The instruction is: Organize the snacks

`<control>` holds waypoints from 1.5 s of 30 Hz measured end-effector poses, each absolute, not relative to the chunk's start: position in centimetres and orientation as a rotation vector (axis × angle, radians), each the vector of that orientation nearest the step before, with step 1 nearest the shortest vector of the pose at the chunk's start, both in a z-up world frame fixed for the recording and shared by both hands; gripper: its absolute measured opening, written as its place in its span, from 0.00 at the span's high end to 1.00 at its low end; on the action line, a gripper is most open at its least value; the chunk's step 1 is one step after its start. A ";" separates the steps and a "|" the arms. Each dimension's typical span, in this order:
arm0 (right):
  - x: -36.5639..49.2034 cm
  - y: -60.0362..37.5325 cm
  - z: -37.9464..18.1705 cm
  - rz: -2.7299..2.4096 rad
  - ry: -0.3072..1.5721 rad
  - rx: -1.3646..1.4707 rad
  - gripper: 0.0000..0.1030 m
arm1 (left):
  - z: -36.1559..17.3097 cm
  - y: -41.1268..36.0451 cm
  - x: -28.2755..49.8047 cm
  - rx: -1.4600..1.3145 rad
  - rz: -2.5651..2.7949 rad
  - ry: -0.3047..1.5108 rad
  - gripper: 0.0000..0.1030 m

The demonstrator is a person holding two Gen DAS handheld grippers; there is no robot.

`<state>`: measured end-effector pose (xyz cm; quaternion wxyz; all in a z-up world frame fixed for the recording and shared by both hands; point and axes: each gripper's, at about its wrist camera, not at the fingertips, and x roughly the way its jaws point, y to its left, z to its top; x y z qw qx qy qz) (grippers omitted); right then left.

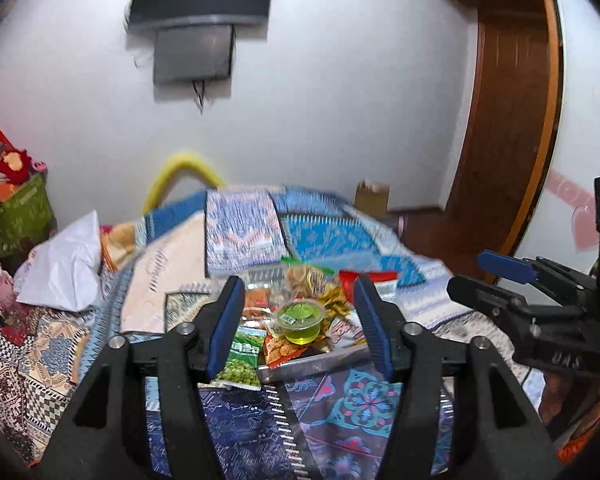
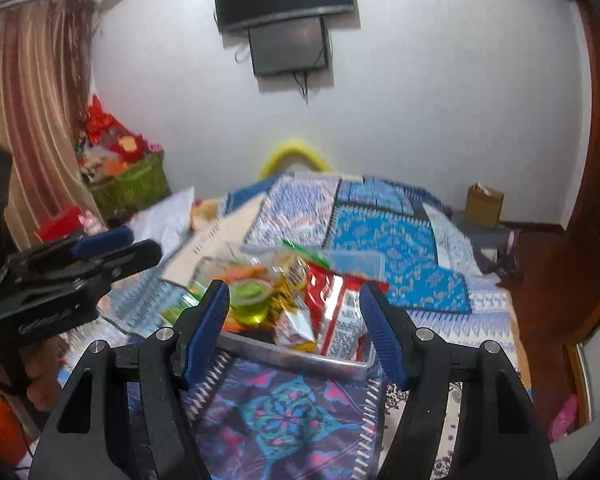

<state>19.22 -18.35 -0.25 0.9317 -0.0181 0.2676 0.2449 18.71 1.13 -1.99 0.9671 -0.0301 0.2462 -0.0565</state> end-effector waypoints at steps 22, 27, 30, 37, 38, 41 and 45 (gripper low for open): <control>8.4 -19.5 4.7 0.489 0.296 -0.035 0.00 | 3.8 -0.1 5.1 -0.028 -0.037 0.215 0.02; 8.1 -19.8 4.7 0.493 0.292 -0.025 0.00 | 3.8 0.0 5.3 -0.034 -0.042 0.223 0.02; 8.1 -19.8 4.6 0.485 0.288 -0.030 0.00 | 3.8 0.0 5.3 -0.037 -0.045 0.227 0.02; 8.1 -19.9 4.6 0.485 0.288 -0.030 0.00 | 3.5 0.0 5.5 -0.039 -0.047 0.238 0.02; 8.1 -19.9 4.6 0.486 0.287 -0.030 0.00 | 3.4 0.0 5.5 -0.040 -0.048 0.241 0.02; 8.1 -19.9 4.6 0.483 0.287 -0.031 0.00 | 3.3 0.1 5.6 -0.042 -0.045 0.245 0.02; 8.1 -19.9 4.6 0.482 0.285 -0.032 0.00 | 3.2 0.3 5.7 -0.046 -0.046 0.247 0.02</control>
